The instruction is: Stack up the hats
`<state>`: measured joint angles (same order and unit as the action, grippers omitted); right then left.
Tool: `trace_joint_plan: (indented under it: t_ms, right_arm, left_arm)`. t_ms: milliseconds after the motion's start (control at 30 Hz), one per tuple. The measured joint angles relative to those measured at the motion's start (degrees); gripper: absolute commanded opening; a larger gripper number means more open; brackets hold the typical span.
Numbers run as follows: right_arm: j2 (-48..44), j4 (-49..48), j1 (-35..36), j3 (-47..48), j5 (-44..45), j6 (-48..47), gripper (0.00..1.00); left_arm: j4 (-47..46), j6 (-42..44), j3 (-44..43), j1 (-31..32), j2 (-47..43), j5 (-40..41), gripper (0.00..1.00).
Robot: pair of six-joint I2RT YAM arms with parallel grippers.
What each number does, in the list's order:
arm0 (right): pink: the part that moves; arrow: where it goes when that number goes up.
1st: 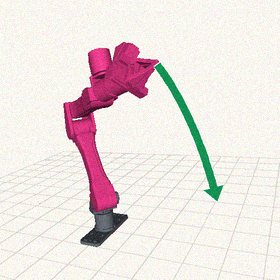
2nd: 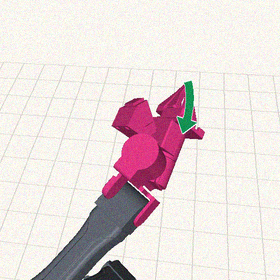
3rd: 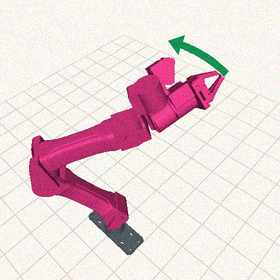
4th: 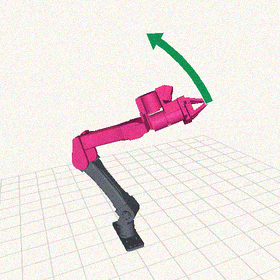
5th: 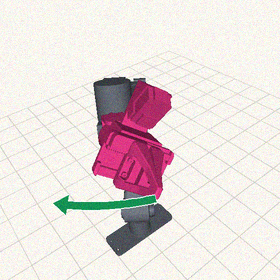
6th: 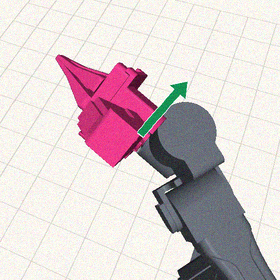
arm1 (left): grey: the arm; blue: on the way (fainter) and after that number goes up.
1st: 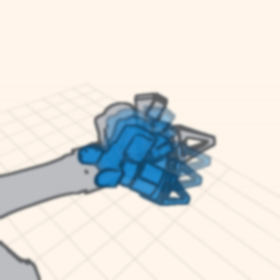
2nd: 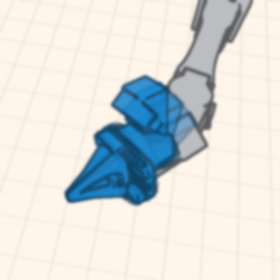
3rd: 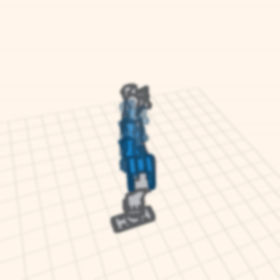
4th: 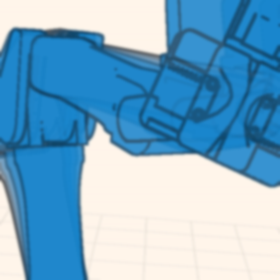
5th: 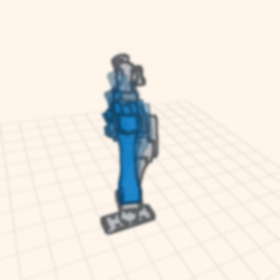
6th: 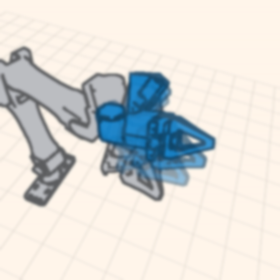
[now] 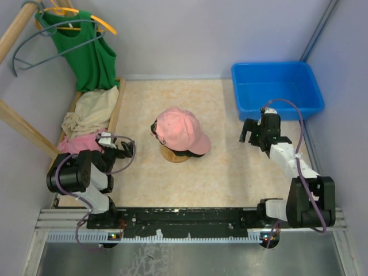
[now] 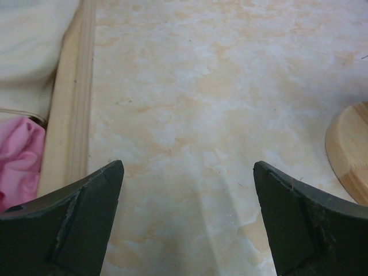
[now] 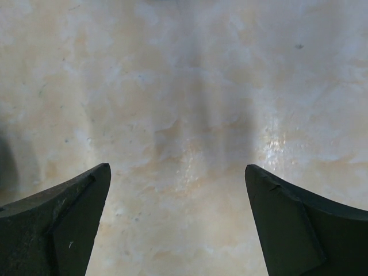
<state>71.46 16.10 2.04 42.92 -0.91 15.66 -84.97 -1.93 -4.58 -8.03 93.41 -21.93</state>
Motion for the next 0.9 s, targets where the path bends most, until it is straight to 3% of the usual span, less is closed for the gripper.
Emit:
trace_joint_plan:
  t_ms: [100, 400, 567, 900]
  right_arm:
    - [0.8, -8.5, -0.2, -5.4, 1.9, -3.0, 0.99]
    - [3.3, -51.8, -0.7, -28.7, 2.4, -11.2, 0.99]
    - [8.3, -74.4, -0.7, -36.2, 6.1, -12.0, 0.99]
    - [11.8, -79.6, -0.7, -33.1, 9.9, -12.2, 0.99]
  left_arm:
    - [-0.3, 0.3, -0.3, 0.1, -0.4, 0.2, 1.00]
    - [-1.3, 0.5, -1.5, 0.1, -0.7, 0.5, 1.00]
    - [-1.4, 0.5, -1.5, 0.1, -0.7, 0.5, 1.00]
    - [-1.3, 0.6, -1.7, 0.3, -0.7, 0.8, 1.00]
